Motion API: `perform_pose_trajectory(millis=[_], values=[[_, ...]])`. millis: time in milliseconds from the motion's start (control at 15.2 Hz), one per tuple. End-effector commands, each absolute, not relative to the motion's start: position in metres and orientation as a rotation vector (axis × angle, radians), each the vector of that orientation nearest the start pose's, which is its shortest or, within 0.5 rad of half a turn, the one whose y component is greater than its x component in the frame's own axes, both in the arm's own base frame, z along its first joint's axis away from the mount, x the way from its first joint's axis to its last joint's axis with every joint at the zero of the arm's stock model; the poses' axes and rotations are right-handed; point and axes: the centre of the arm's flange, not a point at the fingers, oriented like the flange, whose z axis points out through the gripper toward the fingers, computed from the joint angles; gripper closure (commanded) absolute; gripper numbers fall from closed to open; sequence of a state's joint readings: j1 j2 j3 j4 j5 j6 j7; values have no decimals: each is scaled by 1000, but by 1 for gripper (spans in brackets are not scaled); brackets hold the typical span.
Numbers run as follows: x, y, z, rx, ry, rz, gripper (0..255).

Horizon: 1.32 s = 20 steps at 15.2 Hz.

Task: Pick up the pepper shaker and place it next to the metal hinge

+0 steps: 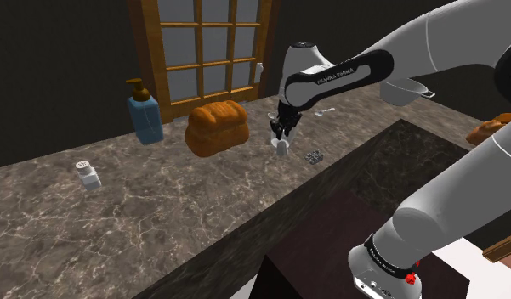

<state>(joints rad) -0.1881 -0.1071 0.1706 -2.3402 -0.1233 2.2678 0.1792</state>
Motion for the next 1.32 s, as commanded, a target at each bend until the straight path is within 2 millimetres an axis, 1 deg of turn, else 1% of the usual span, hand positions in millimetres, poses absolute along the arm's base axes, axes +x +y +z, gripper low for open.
perform_pose_trajectory(millis=[0, 396, 462, 726, 792, 990, 1056, 1254], values=[[493, -12, 374, -3246, 197, -58, 255], [493, -12, 374, -3246, 197, -58, 255], [493, -13, 374, -3246, 197, -58, 0], [495, -15, 373, -3246, 196, -58, 0], [493, -12, 374, -3246, 197, -58, 0], [492, -8, 413, -3246, 197, -58, 0], [492, -7, 423, -3246, 197, -58, 0], [492, -7, 423, -3246, 197, -58, 0]])
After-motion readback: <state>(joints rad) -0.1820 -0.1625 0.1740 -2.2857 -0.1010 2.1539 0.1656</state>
